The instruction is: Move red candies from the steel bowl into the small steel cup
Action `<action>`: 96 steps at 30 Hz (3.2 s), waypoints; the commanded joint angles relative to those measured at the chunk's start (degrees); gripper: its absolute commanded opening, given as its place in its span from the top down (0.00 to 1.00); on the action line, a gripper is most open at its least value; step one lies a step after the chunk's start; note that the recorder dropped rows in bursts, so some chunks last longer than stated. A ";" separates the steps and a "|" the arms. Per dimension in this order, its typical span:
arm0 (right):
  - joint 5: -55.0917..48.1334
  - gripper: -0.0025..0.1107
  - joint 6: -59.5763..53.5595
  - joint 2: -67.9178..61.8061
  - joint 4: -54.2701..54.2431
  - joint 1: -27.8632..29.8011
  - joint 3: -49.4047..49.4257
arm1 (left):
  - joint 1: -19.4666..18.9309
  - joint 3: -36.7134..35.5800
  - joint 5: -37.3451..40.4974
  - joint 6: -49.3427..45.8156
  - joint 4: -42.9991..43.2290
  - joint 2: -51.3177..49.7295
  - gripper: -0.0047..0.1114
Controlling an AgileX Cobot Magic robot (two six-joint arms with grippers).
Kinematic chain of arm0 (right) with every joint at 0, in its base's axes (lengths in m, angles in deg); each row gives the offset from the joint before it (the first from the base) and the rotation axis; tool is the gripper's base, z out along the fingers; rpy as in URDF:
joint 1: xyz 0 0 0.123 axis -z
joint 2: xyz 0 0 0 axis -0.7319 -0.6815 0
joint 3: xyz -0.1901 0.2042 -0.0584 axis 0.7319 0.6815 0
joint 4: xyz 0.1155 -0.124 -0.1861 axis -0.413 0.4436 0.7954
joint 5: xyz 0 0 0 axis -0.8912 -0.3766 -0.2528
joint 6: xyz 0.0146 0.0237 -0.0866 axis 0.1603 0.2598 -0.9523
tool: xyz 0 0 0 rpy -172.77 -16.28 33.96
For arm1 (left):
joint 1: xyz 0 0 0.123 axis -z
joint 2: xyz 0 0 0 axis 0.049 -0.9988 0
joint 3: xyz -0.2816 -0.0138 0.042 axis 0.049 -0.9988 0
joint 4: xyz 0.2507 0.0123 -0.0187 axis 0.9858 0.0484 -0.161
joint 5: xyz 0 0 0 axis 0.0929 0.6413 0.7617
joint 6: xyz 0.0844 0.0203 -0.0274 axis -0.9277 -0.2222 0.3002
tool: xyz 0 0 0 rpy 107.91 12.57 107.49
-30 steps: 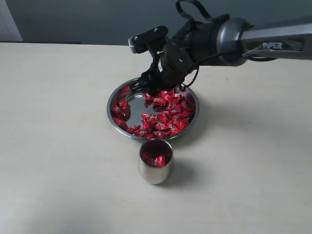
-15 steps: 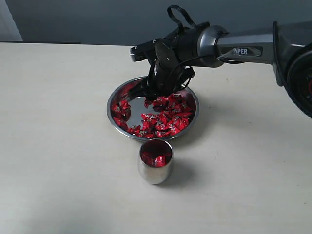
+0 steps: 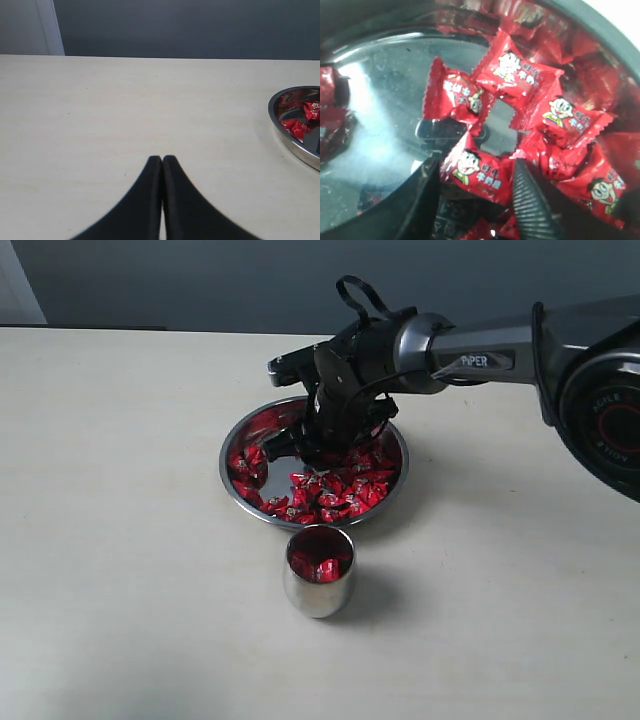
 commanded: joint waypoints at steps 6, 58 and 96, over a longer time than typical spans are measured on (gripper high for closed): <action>1.15 0.87 -0.37 0.27 0.72 0.34 -0.30 | 0.29 -0.17 -0.24 0.13 0.00 0.30 0.96; 0.90 0.87 -3.80 37.40 -14.54 -14.77 34.35 | 0.29 -0.17 -0.24 0.13 0.00 0.30 0.96; 10.42 0.58 -4.22 9.60 -7.81 -5.42 14.26 | 0.29 -0.17 -0.24 0.13 0.00 0.30 0.96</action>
